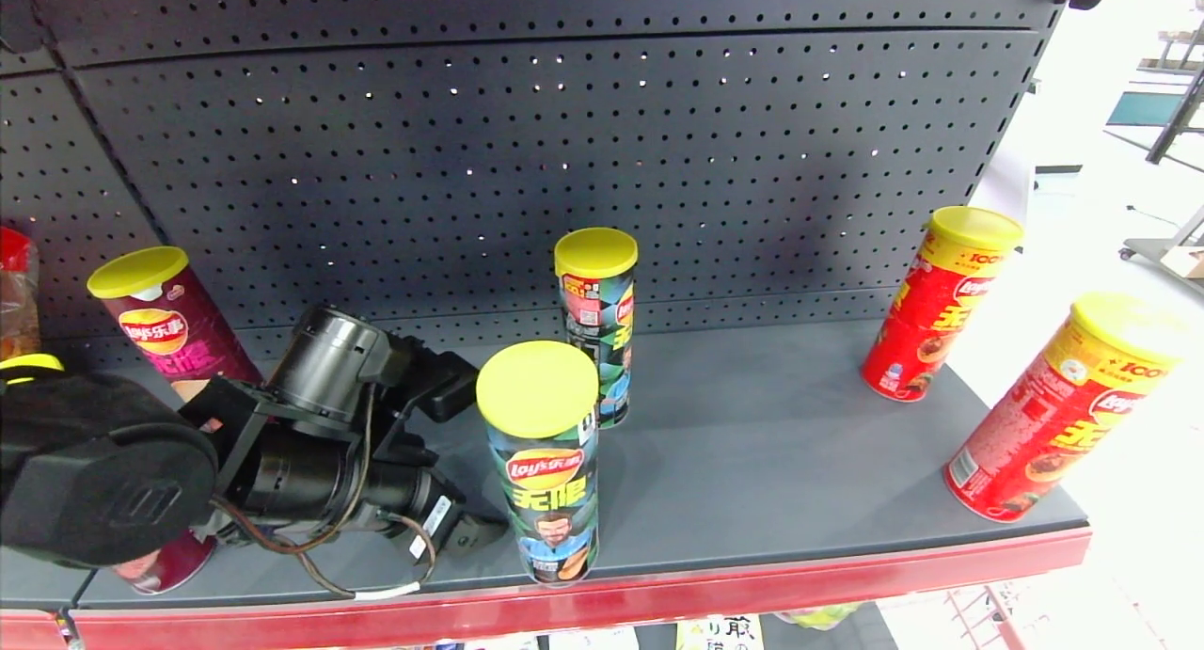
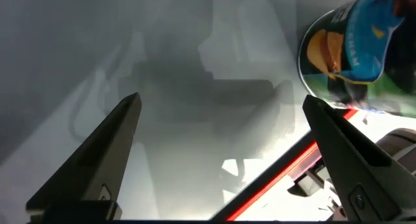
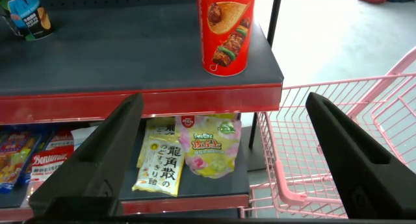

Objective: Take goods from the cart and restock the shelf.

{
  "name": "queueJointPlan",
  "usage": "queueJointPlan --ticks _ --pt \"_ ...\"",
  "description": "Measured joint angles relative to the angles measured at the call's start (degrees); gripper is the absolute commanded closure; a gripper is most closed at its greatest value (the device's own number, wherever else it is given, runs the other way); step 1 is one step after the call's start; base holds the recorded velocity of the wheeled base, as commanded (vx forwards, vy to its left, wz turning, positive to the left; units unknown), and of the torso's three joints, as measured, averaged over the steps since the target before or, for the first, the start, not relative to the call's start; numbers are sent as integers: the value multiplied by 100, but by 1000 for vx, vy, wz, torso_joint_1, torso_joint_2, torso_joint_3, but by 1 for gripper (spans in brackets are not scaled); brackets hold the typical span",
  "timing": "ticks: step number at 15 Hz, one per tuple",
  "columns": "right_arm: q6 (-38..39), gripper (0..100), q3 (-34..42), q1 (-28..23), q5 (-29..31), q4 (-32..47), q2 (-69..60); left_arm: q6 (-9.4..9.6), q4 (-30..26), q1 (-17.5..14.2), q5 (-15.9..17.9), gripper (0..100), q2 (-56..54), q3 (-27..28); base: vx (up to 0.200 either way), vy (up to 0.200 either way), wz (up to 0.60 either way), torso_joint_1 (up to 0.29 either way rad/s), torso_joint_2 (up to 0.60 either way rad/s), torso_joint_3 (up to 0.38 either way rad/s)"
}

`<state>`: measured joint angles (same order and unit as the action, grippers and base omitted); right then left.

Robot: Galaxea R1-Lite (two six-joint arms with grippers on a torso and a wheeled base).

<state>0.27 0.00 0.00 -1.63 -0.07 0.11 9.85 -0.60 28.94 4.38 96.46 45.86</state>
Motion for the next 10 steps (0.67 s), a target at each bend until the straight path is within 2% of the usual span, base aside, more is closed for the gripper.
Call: queueJointPlan --ticks 10 --pt "0 0 0 0 0 0 0 -2 -11 63 -94 0 150 168 0 0 0 0 0 0"
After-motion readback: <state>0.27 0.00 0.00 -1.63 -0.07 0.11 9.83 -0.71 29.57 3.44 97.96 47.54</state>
